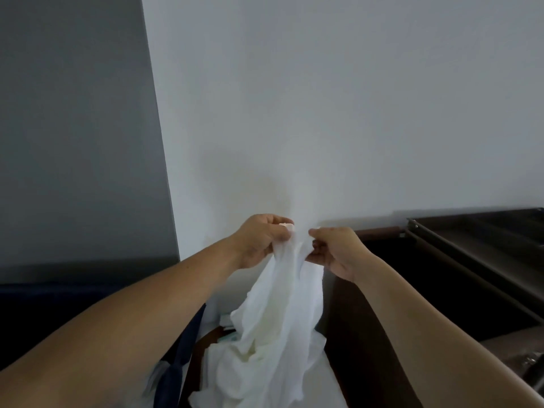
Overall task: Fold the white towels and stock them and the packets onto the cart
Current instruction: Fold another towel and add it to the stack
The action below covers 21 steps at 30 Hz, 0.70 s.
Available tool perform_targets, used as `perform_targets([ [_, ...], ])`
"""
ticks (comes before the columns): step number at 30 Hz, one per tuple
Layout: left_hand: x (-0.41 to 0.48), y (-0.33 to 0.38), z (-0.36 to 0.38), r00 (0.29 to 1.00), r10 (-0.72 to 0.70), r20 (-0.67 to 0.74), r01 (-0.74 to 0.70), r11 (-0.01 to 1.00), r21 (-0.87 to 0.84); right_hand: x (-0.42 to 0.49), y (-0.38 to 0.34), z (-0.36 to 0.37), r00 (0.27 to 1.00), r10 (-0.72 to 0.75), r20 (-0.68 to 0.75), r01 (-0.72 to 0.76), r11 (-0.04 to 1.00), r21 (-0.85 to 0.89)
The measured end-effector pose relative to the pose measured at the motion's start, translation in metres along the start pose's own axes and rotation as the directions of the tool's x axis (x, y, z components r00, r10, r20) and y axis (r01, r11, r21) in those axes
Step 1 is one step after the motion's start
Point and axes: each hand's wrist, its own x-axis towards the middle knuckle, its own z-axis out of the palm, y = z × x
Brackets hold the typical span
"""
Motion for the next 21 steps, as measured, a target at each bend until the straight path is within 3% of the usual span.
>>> perform_targets([
  [5,-0.003,-0.013,0.0,0.992,-0.013,-0.129,-0.016,0.974,-0.226,-0.001,0.008,0.014,0.994,-0.105,-0.006,0.105,0.994,0.013],
  [10,-0.009,-0.019,-0.006,0.987,-0.002,-0.16,-0.029,0.981,-0.194,-0.002,0.017,0.016,0.989,-0.146,0.034,0.146,0.989,-0.002],
  [12,-0.011,-0.02,-0.009,0.988,-0.01,-0.155,-0.029,0.969,-0.247,-0.003,0.023,0.019,0.975,-0.212,0.067,0.219,0.966,-0.134],
  [16,-0.017,-0.022,-0.008,0.992,-0.021,-0.126,-0.02,0.948,-0.318,-0.004,0.036,0.028,0.917,-0.4,0.001,0.347,0.795,-0.497],
  [21,-0.021,-0.023,-0.011,0.991,-0.024,-0.135,-0.026,0.933,-0.36,-0.004,0.04,0.028,0.855,-0.515,-0.066,0.396,0.729,-0.559],
])
